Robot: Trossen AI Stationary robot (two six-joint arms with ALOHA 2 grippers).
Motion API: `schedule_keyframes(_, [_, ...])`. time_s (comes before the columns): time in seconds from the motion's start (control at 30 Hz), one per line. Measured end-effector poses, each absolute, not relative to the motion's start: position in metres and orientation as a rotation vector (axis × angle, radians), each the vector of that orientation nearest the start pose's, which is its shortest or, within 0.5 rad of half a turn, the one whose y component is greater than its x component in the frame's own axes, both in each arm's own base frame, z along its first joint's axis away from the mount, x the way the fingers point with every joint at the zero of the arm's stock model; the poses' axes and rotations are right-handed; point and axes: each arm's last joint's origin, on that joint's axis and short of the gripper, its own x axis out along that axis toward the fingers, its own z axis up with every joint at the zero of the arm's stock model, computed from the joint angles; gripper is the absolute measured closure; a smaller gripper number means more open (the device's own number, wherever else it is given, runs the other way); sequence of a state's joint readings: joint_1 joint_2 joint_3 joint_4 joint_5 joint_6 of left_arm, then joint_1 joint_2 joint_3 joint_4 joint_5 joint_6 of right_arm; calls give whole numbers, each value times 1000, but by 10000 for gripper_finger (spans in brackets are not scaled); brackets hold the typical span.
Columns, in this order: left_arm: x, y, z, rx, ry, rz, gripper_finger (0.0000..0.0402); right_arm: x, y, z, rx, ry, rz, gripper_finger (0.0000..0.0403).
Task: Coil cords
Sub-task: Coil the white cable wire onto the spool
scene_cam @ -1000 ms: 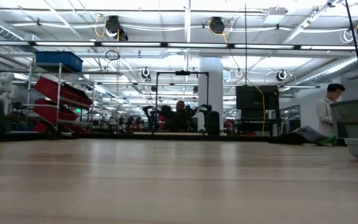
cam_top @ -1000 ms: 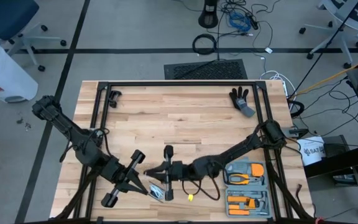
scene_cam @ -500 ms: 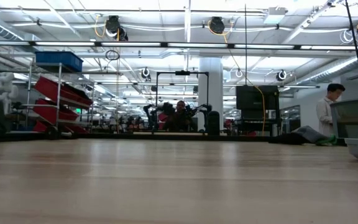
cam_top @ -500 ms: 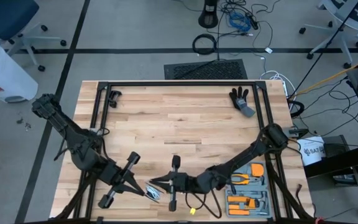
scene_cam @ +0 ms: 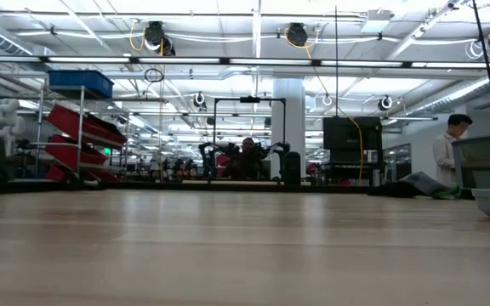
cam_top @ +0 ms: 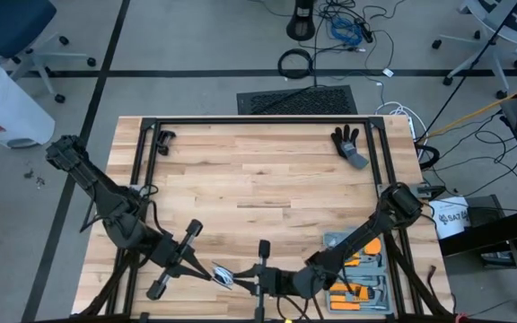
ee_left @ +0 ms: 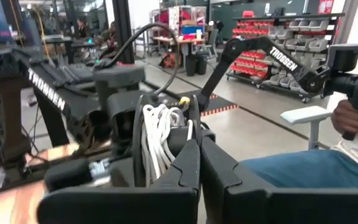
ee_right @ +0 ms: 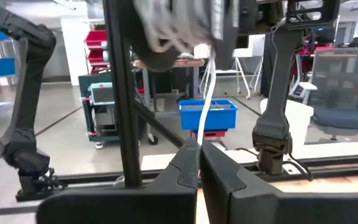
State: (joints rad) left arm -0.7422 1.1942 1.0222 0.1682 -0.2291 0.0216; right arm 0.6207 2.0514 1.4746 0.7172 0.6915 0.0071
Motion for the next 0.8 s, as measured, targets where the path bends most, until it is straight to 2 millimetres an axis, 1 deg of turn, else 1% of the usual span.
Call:
schedule_keyframes(0.2, [203, -179, 361, 5, 56, -522, 400, 383, 270, 265, 87, -93, -111, 403])
schedule_keyframes(0.47, [200, -182, 357, -2, 99, -541, 400, 375, 279, 264, 82, -72, -134, 403])
schedule_keyframes(0.67, [199, -181, 352, -22, 155, -538, 400, 362, 282, 275, 62, -24, -156, 403])
schedule_keyframes(0.8, [200, -181, 352, -25, 158, -532, 400, 357, 281, 286, 63, -29, -149, 403])
